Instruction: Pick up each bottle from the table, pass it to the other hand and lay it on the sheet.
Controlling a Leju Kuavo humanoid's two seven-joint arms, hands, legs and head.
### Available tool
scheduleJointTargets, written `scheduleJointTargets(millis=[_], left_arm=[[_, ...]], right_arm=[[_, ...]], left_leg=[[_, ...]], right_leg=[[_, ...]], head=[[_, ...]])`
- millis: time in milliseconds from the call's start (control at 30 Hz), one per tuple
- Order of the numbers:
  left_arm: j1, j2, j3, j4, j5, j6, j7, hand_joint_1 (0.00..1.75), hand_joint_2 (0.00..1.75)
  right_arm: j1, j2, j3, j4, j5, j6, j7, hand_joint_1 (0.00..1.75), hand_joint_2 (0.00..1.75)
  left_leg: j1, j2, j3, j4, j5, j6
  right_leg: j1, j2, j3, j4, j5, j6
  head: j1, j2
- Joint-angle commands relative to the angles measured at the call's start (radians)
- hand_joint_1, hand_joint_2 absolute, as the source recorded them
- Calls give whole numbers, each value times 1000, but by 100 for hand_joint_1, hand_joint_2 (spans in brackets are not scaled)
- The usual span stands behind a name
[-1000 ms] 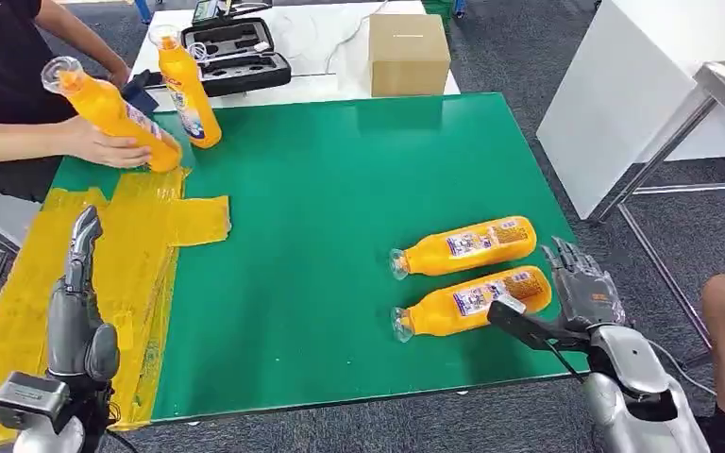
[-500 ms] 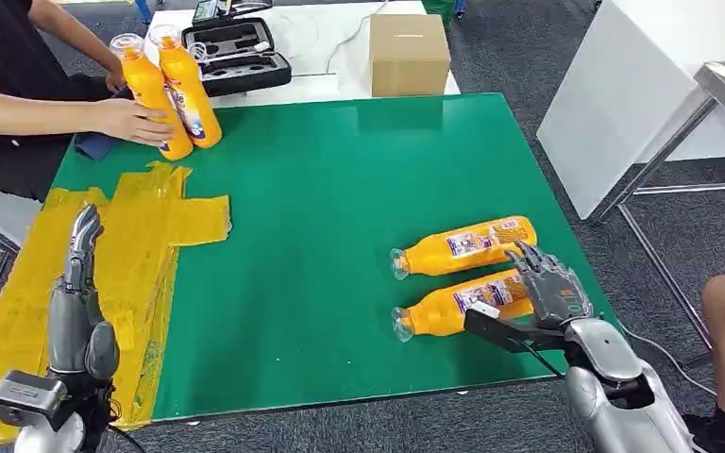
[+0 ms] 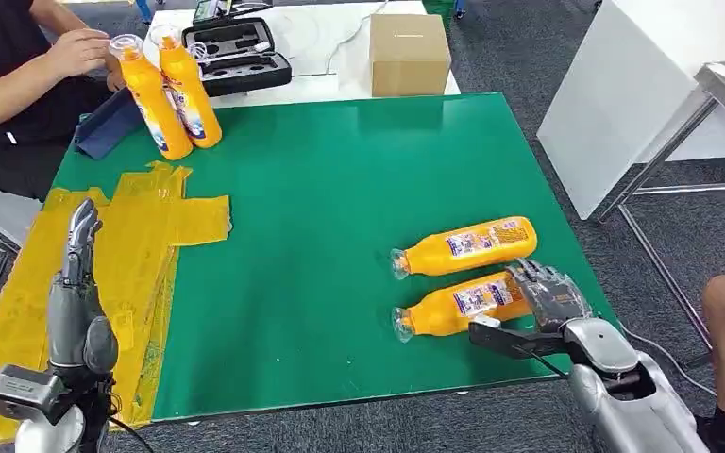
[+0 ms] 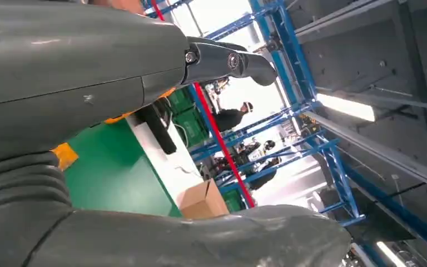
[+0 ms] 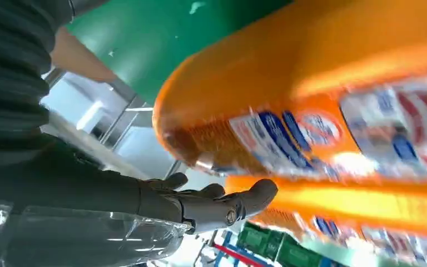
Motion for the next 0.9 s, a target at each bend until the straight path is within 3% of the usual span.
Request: scheduleJointTargets(millis=[33, 67, 100, 133, 467, 700, 900], left_arm=[[-48, 21, -9, 87, 10, -12, -1, 0, 0], [-55, 23, -16, 95, 13, -14, -1, 0, 0], [-61, 25, -21, 102, 14, -14, -1, 0, 0], [-67, 26, -25, 109, 17, -14, -1, 0, 0], [-80, 33, -24, 128, 34, -8, -6, 0, 0], [-95, 33, -33, 146, 44, -12, -10, 0, 0], [-105, 35, -44, 172, 82, -43, 23, 0, 0]], right_arm=[[-116, 19, 114, 250, 36, 24, -7, 0, 175], [-137, 27, 133, 311, 46, 22, -17, 19, 175], [-146, 30, 147, 343, 48, 26, -26, 147, 175], [-153, 29, 166, 369, 50, 24, -37, 169, 175], [-148, -12, 227, 335, 8, 47, -63, 157, 175], [-124, -55, 263, 302, -22, 78, -65, 175, 175], [-70, -62, 226, 242, -107, 77, -66, 175, 175]], left_leg=[[0, 2, 5, -2, -1, -1], [1, 1, 3, -1, 0, -1], [1, 2, 6, -2, -1, -1], [1, 1, 5, -2, 0, -1], [1, -1, 10, -2, 0, -1], [1, -1, 12, -1, 0, -1], [2, -4, 15, -2, 0, 0]], right_leg=[[1, 1, 4, -2, 0, -2], [1, 1, 3, -2, 1, -1], [1, 0, 5, -2, 0, -2], [1, 0, 4, -3, 1, -1], [2, -3, 9, -3, 0, -2], [1, -3, 11, -3, -1, -1], [2, -6, 10, -4, -1, -2]], head=[[0, 0], [0, 0], [0, 0], [0, 0], [0, 0], [0, 0], [0, 0]])
